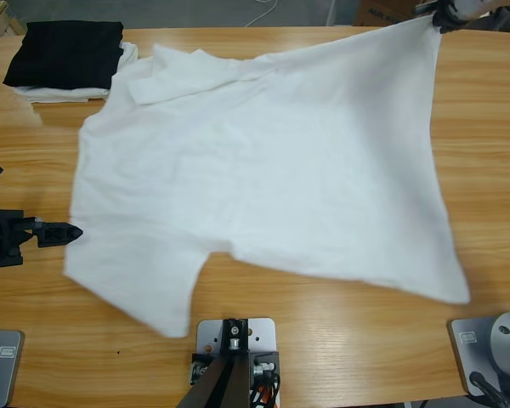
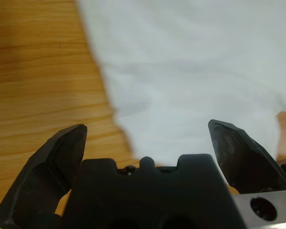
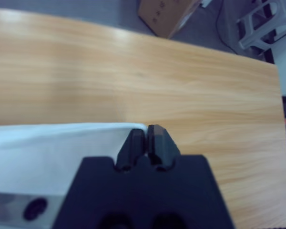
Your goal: Fold clothes
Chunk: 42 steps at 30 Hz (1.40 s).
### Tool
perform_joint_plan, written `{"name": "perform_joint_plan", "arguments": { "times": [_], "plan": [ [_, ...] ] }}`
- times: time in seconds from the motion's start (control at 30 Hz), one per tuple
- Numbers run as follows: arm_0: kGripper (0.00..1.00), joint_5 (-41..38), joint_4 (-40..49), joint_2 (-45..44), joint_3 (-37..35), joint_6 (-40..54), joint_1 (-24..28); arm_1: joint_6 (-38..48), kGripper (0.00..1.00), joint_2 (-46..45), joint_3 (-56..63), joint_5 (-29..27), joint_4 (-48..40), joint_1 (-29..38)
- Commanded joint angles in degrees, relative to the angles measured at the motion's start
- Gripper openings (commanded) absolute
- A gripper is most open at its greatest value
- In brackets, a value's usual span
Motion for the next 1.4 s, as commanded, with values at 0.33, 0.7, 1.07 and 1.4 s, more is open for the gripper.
{"name": "perform_joint_plan", "arguments": {
  "times": [0.33, 0.7, 1.07, 1.4],
  "plan": [
    [1.000, -4.7, -0.9, 3.2, -0.8, -2.9, -0.5, 12.2, 1.000, -23.0, 7.0, 1.9, 26.4, 11.1],
    [0.987, -9.1, -13.8, 5.0, 9.9, -9.0, -4.1, 30.7, 1.000, -36.4, 29.6, 4.6, 25.3, 30.0],
    [0.982, -8.1, -35.4, 13.8, 18.7, -8.5, -7.9, 31.9, 0.996, -45.1, 34.3, 4.5, 27.0, 30.0],
    [0.867, -11.8, -22.8, 8.8, 13.7, -11.1, -8.3, 34.8, 0.987, -42.1, 34.4, 5.0, 27.6, 30.1]
  ]
}}
